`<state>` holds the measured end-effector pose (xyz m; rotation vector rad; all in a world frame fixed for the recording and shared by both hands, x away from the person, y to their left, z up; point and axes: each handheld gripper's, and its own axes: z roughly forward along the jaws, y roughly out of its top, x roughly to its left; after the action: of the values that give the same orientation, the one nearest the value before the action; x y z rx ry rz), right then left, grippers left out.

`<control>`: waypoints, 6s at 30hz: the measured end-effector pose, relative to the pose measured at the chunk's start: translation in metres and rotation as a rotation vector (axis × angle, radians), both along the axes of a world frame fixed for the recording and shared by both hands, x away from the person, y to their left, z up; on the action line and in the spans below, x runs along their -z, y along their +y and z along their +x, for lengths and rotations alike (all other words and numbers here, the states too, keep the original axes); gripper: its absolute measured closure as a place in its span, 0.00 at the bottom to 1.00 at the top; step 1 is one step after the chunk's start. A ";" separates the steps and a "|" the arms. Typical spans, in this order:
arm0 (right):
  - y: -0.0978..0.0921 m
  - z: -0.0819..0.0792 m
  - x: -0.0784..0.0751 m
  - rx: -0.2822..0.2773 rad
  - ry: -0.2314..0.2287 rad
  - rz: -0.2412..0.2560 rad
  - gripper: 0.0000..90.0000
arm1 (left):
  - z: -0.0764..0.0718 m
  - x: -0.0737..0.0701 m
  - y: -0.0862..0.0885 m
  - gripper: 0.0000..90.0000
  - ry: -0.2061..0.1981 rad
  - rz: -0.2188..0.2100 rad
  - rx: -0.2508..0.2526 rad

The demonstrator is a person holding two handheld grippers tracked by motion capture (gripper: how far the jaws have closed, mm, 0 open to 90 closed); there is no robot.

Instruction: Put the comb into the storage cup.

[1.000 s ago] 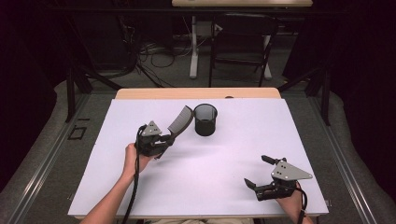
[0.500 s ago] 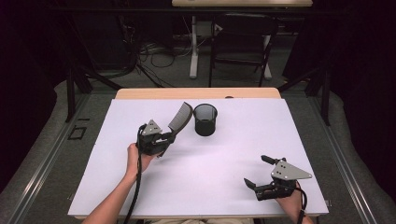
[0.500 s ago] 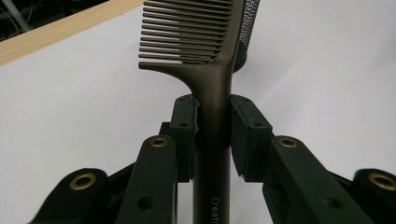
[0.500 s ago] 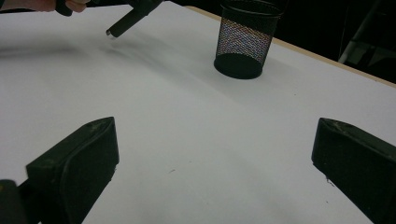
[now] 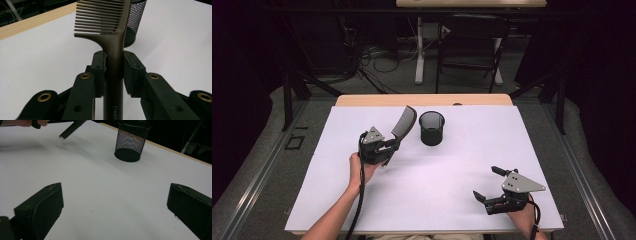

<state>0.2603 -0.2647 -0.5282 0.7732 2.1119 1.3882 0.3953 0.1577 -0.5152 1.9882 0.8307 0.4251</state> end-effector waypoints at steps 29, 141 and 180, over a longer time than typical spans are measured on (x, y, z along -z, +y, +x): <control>0.001 0.000 0.000 0.000 0.001 -0.006 0.00 | 0.009 -0.009 -0.002 0.81 -0.027 -0.053 -0.011; 0.001 0.000 0.002 0.001 0.012 -0.007 0.00 | 0.069 -0.082 -0.045 0.81 -0.101 -0.275 -0.021; 0.000 0.001 0.002 0.001 0.013 -0.006 0.00 | 0.082 -0.083 -0.069 0.81 -0.177 -0.364 -0.013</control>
<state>0.2614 -0.2646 -0.5303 0.7836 2.1239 1.3796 0.4770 0.0886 -0.4318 1.5861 0.7496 0.4179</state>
